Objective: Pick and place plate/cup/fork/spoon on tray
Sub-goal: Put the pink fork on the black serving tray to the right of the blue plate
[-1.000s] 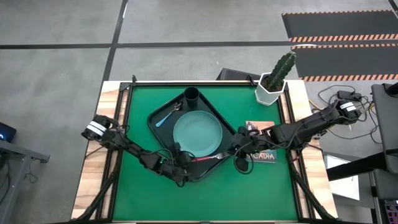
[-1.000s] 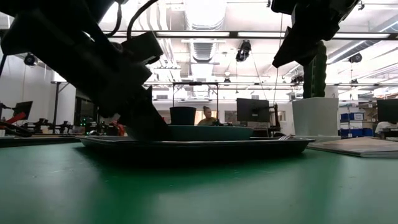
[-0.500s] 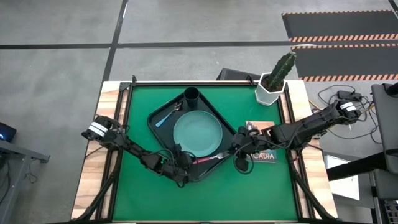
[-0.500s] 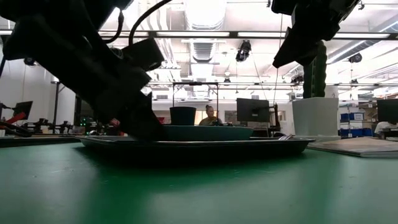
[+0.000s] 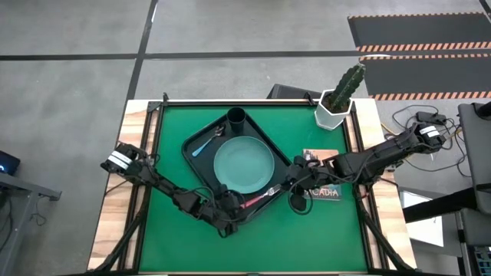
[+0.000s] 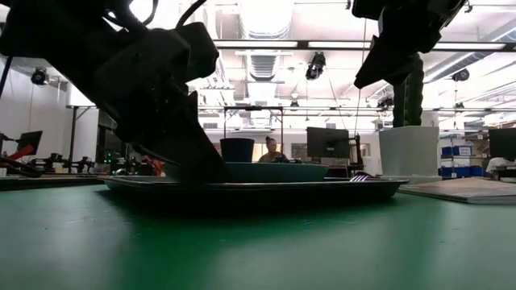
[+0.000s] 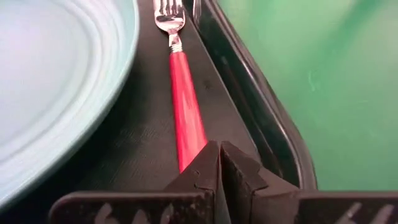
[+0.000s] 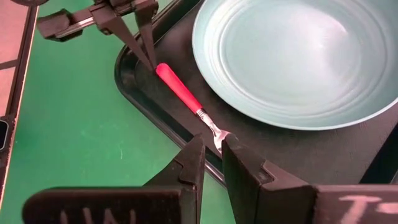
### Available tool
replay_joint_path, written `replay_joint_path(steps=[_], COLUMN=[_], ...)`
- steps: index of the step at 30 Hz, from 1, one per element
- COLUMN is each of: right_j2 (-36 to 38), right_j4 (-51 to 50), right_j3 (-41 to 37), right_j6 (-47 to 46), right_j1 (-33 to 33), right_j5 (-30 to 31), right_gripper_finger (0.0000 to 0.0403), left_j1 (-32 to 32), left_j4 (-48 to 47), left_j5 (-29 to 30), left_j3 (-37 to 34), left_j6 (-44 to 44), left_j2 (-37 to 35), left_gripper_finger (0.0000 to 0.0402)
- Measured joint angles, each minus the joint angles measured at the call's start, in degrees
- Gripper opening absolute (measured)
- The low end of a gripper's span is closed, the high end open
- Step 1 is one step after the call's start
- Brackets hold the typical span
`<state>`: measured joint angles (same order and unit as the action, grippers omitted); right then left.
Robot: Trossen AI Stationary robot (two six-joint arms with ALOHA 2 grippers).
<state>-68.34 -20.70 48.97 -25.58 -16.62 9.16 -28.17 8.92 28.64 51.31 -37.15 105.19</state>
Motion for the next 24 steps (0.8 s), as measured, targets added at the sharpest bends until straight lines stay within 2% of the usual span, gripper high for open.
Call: replay_joint_path(steps=[11,24], right_j2=[-0.02,-0.02], right_j4=[-0.35,16.02], right_j3=[-1.98,-15.97], right_j6=[-3.23,-9.78], right_j1=[0.00,0.00], right_j5=[-0.06,-0.10], right_gripper_finger=[0.0043,0.0043], left_j1=[-0.02,0.03], left_j4=[-3.88,-3.16], left_j5=[1.88,1.86], left_j3=[-0.87,-0.76], left_j6=[0.04,-0.07], left_j2=[-0.42,-0.33], left_gripper_finger=[0.0000,0.0000])
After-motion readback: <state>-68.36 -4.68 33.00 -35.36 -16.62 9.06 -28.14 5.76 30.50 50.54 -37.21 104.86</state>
